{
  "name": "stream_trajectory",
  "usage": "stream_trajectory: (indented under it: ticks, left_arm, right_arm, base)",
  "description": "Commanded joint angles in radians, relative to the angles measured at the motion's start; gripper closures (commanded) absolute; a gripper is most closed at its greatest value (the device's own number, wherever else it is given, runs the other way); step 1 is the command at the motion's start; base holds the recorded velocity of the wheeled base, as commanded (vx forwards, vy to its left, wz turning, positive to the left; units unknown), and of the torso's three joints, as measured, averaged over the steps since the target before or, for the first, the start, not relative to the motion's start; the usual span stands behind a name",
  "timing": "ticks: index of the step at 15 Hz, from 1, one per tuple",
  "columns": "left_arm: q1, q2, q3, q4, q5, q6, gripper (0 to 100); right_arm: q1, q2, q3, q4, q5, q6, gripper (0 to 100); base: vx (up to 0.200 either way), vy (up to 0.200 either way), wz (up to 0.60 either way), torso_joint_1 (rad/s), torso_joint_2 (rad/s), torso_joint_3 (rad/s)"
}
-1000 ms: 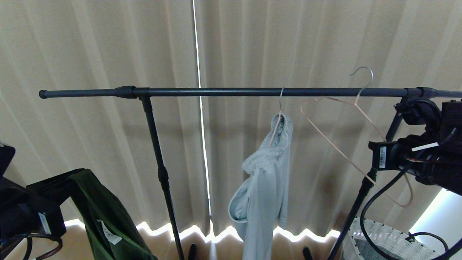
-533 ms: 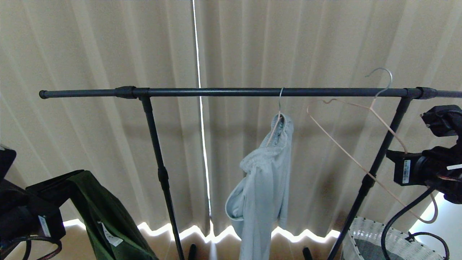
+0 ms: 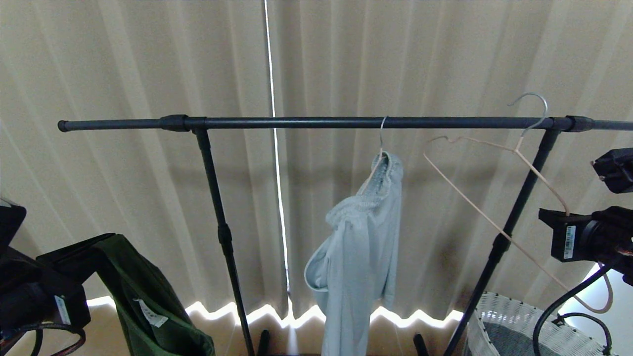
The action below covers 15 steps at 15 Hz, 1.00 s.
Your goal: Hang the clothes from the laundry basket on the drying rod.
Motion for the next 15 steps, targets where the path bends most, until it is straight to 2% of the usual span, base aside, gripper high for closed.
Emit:
stream_trajectory:
  ticks: [1,9,15]
  left_arm:
    - [0.000,0.000,0.000,-0.001,0.000,0.001,100]
    - [0.000,-0.001,0.010,-0.001,0.000,0.002,100]
    - [-0.001,0.003,0.010,-0.001,-0.002,0.001,100]
  right_arm:
    - [0.001,-0.003,0.001,-0.001,0.000,0.000,100]
    - [0.001,-0.003,0.044,-0.012,0.008,0.003,100]
    - [0.001,-0.014,0.051,-0.010,0.009,0.002,100]
  base:
    - [-0.200,0.000,0.00,-0.002,0.00,0.002]
    - [-0.200,0.000,0.00,0.001,0.00,0.001]
    - [0.000,0.000,0.00,0.000,0.00,0.000]
